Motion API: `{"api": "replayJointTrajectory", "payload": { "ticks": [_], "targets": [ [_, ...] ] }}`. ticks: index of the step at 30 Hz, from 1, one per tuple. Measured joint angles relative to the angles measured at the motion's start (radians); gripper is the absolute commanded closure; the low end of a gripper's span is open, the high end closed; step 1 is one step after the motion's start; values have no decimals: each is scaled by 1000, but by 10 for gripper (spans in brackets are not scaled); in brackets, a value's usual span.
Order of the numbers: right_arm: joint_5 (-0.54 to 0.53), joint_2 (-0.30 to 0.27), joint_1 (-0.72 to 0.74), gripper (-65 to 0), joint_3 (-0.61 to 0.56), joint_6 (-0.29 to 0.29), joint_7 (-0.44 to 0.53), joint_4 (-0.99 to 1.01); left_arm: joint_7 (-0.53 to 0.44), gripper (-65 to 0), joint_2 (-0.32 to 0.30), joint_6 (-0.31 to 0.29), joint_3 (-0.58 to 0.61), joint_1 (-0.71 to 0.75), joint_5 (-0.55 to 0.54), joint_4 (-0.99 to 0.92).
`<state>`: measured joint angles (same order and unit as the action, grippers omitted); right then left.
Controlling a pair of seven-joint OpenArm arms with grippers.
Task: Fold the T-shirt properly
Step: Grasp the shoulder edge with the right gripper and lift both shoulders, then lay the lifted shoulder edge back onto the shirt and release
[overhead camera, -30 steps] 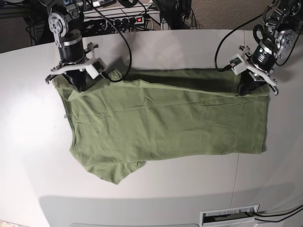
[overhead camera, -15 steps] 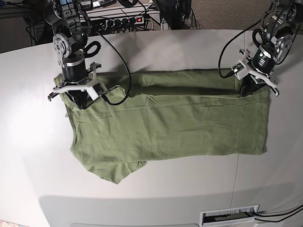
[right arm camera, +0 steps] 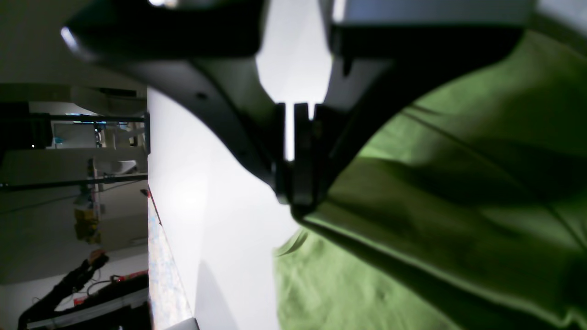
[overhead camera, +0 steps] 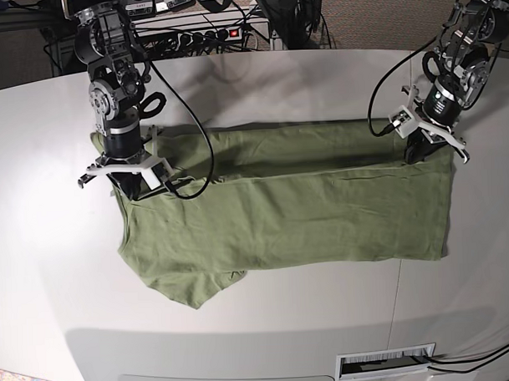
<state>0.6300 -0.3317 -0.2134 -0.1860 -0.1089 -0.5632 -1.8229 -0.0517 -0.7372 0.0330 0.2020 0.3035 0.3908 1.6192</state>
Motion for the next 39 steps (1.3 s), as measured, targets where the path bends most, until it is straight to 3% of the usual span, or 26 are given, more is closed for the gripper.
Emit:
{"api": "replayJointTrajectory", "payload": {
  "ticks": [11,12,13,15,16,19,23,26,28,30,39],
  "targets": [
    [0,0,6,0,0,15,-15,1,-48,0,8,-3,0,-58,-51,-96],
    [0,0,6,0,0,15,-16,2,-48,-17,9,-4,0,-58,-51,-96],
    [0,0,6,-29,0,15,-16,2,-48,-82,8,-4,0,-58,-52,-96],
    [1,0,6,-126,0,15,-16,2,-47,-201,8,-4,0,-58,-51,-95],
    [1,0,6,-160,0,18,-19,2,-47,-228,8,-4,0,-58,-53,-94],
    [0,0,6,-205,0,19,-24,2,-42,-233,8,-4,0,-57,-52,-69],
    [0,0,6,-189,0,19,-57,2,6,-218,1,-5,0,-57,-52,-17],
    [1,0,6,-26,0,3,-133,2,5,-112,-14,-74,0,-58,-81,-1],
    [0,-8,6,0,0,-81,-174,2,6,-6,-23,-162,0,-57,-85,-1],
    [-50,-24,5,0,0,-131,-189,2,7,0,-24,-231,0,-58,-85,-1],
    [-208,-72,2,0,-1,-305,-208,2,37,0,-27,-425,0,-66,-86,1]
  ]
}}
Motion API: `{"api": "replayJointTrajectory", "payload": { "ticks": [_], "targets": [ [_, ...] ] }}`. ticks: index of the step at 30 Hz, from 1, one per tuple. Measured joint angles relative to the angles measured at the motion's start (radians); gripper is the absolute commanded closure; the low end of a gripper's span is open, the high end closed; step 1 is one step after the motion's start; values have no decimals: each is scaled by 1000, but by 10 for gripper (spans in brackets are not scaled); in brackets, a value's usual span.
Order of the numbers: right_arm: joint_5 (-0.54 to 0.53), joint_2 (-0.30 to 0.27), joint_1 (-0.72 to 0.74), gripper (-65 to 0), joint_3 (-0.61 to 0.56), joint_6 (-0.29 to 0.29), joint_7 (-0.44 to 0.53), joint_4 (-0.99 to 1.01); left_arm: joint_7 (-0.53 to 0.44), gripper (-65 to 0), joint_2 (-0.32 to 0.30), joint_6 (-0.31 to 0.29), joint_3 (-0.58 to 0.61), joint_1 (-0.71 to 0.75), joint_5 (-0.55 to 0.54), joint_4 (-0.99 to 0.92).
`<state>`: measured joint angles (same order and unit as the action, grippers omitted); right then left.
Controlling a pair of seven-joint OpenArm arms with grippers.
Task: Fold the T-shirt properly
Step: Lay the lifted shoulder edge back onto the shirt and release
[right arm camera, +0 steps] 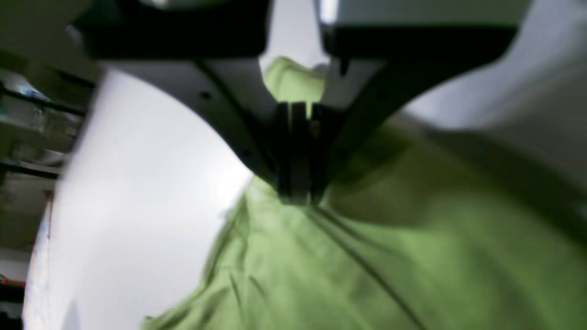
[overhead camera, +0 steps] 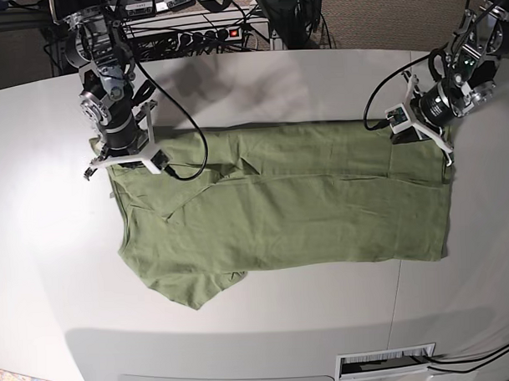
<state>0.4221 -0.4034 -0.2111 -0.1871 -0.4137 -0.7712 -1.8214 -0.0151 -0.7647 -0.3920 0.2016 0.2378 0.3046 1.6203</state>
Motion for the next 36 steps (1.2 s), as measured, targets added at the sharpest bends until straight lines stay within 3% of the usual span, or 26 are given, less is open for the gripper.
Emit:
{"api": "replayJointTrajectory", "payload": {
  "ticks": [9,12,15,23,27,33,36],
  "targets": [
    [-226,-74,-19,0,0,-73,-172,-8,27,0,-48,-145,-4,-7,-60,10],
    [-245,-98,-40,0,2,-74,-206,-17,42,0,-59,-208,-8,-9,-98,13],
    [-238,-109,-67,0,2,-64,-237,-28,43,0,-64,-220,-9,7,-137,15],
    [-222,-168,-222,0,5,-64,-317,-141,5,0,-76,-226,-20,104,-164,55],
    [-218,-169,-286,0,40,-78,-326,-178,80,0,-95,-225,-18,158,-163,130],
    [-249,-167,-321,0,152,-88,-324,-223,173,0,-143,-135,-3,201,-119,229],
    [-309,-167,-318,0,201,-85,-291,-253,203,0,-186,-121,0,209,-104,296]
  ]
}}
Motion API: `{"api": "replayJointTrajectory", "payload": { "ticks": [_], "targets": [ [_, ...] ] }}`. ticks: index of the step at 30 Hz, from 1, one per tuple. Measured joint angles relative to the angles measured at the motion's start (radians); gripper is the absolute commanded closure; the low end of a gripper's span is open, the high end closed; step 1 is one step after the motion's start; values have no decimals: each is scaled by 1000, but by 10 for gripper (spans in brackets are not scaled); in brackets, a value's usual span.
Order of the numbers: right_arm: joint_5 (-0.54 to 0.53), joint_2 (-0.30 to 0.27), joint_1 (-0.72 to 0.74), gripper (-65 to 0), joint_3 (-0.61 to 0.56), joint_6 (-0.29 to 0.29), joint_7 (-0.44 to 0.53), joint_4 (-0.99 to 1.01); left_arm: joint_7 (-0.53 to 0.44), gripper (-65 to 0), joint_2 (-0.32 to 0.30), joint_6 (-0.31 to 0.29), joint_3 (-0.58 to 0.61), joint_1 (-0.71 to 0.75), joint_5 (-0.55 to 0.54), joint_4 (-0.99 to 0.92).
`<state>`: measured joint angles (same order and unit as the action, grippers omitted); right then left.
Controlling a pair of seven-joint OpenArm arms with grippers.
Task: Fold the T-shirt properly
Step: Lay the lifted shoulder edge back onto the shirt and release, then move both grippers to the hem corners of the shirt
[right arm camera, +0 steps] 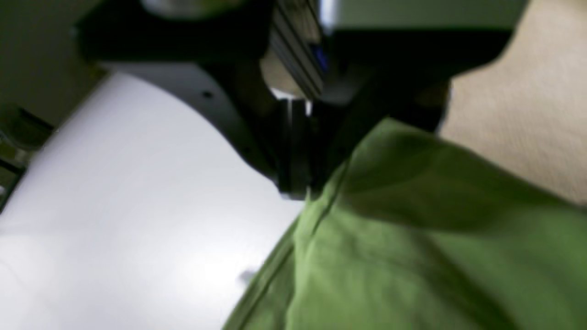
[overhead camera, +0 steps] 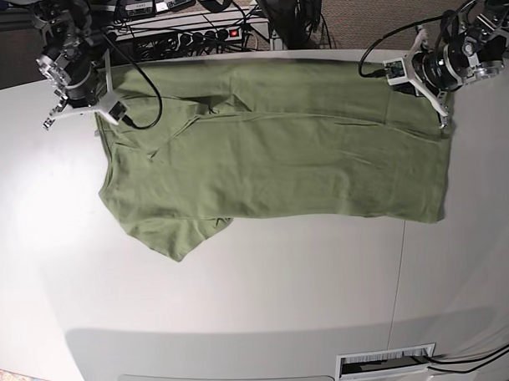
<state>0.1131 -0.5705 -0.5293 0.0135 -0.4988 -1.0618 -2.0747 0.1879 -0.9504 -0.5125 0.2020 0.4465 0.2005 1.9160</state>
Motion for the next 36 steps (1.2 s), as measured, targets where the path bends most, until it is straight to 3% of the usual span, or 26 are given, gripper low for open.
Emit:
{"api": "replayJointTrajectory", "payload": {
  "ticks": [4,8,10,14,19,22,26,33,36],
  "targets": [
    [-41,3,-3,0,56,-3,69,-31,-6,0,-42,97,-3,-14,-10,106],
    [-60,18,-2,0,120,0,130,-35,-15,-1,-41,181,-45,-16,-40,138],
    [-63,33,4,0,140,0,143,-35,-16,-34,-40,213,-65,-68,-106,95],
    [-89,39,29,-76,156,0,145,-35,-18,-86,-15,223,-78,-216,-260,-61],
    [-90,52,31,-77,156,0,148,-35,-5,-94,63,164,-74,-387,-459,-323],
    [-89,52,31,-78,156,0,150,-35,-9,-145,103,99,-75,-480,-537,-453],
    [-89,52,31,-114,156,0,150,-35,-5,-217,163,38,-73,-564,-572,-591],
    [-89,52,31,-147,156,0,150,-35,-5,-220,244,-21,-74,-666,-568,-793],
    [-89,52,31,-147,156,0,150,-35,-4,-247,271,-19,-74,-703,-549,-852]
  ]
}}
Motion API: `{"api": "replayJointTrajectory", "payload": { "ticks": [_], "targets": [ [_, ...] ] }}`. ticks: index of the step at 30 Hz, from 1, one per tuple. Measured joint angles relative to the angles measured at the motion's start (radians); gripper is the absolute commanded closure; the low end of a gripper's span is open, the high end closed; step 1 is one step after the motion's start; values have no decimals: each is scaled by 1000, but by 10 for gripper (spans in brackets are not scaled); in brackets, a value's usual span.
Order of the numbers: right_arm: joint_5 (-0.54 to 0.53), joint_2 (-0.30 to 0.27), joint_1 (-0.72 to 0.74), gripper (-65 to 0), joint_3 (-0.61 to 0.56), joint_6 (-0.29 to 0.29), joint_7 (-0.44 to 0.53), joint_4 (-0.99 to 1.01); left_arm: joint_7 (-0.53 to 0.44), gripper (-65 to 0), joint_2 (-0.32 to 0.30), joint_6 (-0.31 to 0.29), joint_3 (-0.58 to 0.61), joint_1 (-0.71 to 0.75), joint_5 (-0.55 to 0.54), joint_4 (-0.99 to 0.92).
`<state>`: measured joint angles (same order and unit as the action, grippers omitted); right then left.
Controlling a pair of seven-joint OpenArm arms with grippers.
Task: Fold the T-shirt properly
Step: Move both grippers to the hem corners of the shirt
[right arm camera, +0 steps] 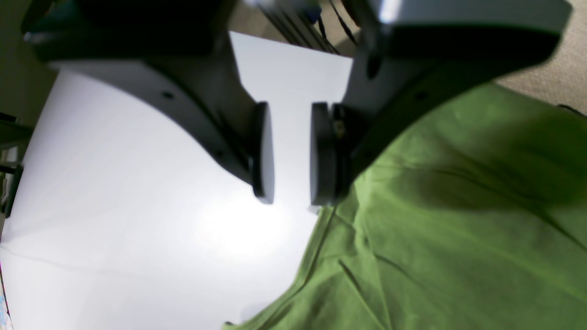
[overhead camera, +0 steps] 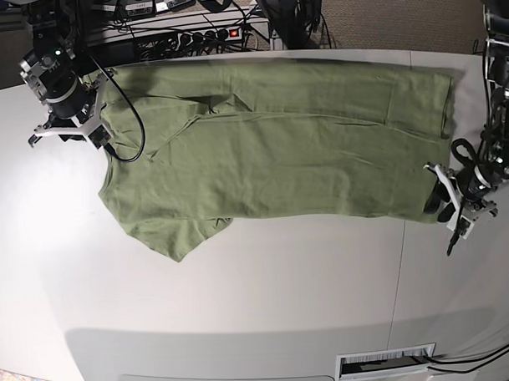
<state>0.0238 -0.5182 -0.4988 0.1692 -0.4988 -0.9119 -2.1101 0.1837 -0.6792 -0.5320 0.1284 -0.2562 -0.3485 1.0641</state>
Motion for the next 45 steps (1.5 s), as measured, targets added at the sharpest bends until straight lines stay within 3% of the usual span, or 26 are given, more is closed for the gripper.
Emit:
{"api": "replayJointTrajectory", "payload": {
  "ticks": [9,17,19,22,23,25,32,40,45],
  "targets": [
    [0,0,0,-147,0,0,0,0,-4,-250,64,3,-2,-109,61,-138],
    [0,0,0,-147,0,0,1,0,-3,-249,74,3,-2,-109,74,-183],
    [0,0,7,-147,0,0,0,0,-3,-197,75,3,-2,-110,74,-183],
    [0,0,36,-147,0,0,1,0,0,-25,72,-80,-2,-110,75,-183],
    [-1,0,45,-147,0,0,4,0,0,0,72,-112,-2,-110,74,-183],
    [-2,0,60,-147,0,-2,4,0,0,0,72,-165,-2,-111,71,-183],
    [-4,5,146,-147,0,-3,27,13,0,0,68,-165,-2,-110,75,-149],
    [-64,61,319,-147,0,-6,84,242,41,0,31,-169,-2,-111,59,-41],
    [-120,79,444,-241,0,-4,82,358,138,0,25,-169,-3,-111,-62,27]
  ]
}}
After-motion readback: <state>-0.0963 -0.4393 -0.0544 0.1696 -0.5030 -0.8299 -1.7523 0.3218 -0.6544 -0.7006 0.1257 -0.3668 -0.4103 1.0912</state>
